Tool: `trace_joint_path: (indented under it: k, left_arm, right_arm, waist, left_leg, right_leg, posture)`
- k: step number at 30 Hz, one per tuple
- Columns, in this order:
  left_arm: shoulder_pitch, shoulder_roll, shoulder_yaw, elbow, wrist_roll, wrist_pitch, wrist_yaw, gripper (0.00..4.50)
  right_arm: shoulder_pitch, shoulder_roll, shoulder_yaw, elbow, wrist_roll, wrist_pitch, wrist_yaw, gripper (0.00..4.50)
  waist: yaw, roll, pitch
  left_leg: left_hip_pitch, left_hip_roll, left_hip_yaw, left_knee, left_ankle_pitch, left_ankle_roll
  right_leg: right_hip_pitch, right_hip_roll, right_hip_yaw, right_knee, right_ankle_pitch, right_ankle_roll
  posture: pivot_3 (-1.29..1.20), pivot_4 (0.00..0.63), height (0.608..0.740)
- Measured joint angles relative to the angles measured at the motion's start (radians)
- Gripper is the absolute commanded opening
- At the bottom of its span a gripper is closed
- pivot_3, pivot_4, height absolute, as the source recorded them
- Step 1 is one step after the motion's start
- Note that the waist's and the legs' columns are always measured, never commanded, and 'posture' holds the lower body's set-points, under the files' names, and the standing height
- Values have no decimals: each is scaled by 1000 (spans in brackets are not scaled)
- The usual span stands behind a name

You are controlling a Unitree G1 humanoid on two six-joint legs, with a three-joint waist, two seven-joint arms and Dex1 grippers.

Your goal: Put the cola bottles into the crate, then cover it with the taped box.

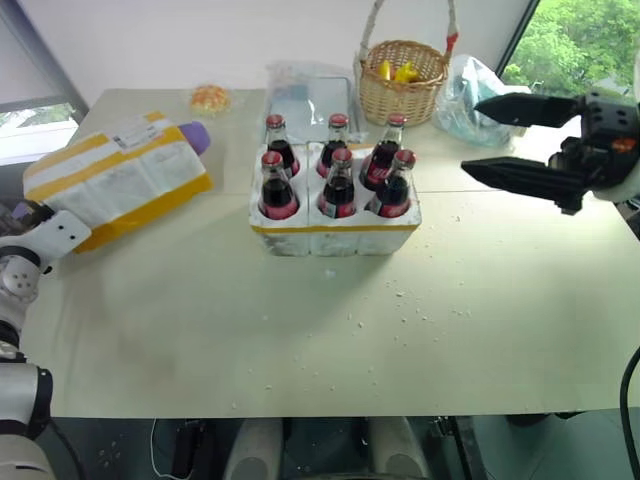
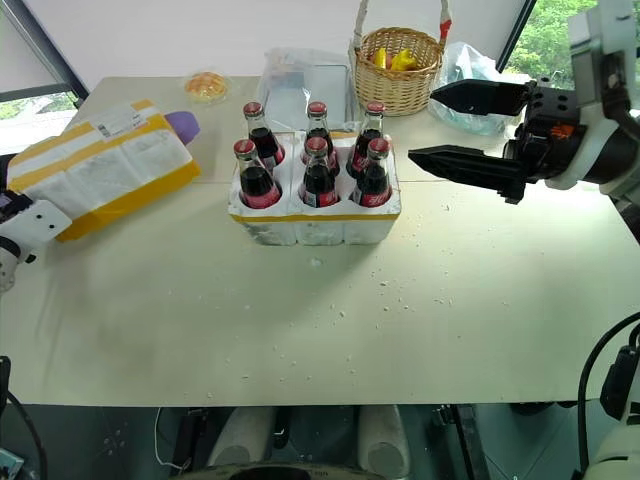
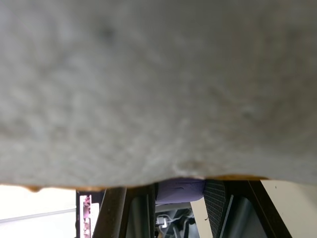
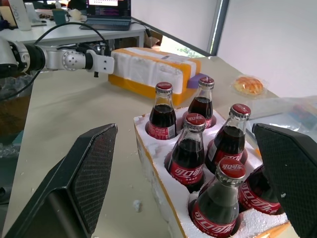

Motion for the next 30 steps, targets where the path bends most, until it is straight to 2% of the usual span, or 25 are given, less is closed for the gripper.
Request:
trace_joint_path:
  k: [11,17,21,30]
  left_arm:
    - [-158,131,35,-82,-66,-34,-141,1118]
    - [-273,116,42,-218,-117,-38,-287,1118]
    - [-319,69,45,-377,-154,42,-407,1118]
    - [-295,7,41,-897,-187,330,-652,1118]
  right_arm:
    - [83,-30,-59,18,14,10,16,4500]
    - [152,-30,-72,35,14,0,38,4500]
    - [176,-28,-76,50,2,-19,37,4500]
    - [211,-5,-77,61,-3,-54,26,4500]
  waist:
    - [2,-2,0]
    - [0,-2,0]
    - [-1,-2,0]
    - [-6,-2,0]
  left_leg:
    - [0,0,0,0,0,0]
    - [-1,0,0,1,0,0]
    - [-1,0,0,1,0,0]
    - [0,0,0,1,0,0]
  right_leg:
    - [0,0,0,0,0,0]
    - [1,0,0,0,0,0]
    - [1,0,0,0,0,0]
    - [1,1,0,1,0,0]
  posture:
    - [0,150,737]
    - [0,150,737]
    - [0,150,737]
    - [0,150,737]
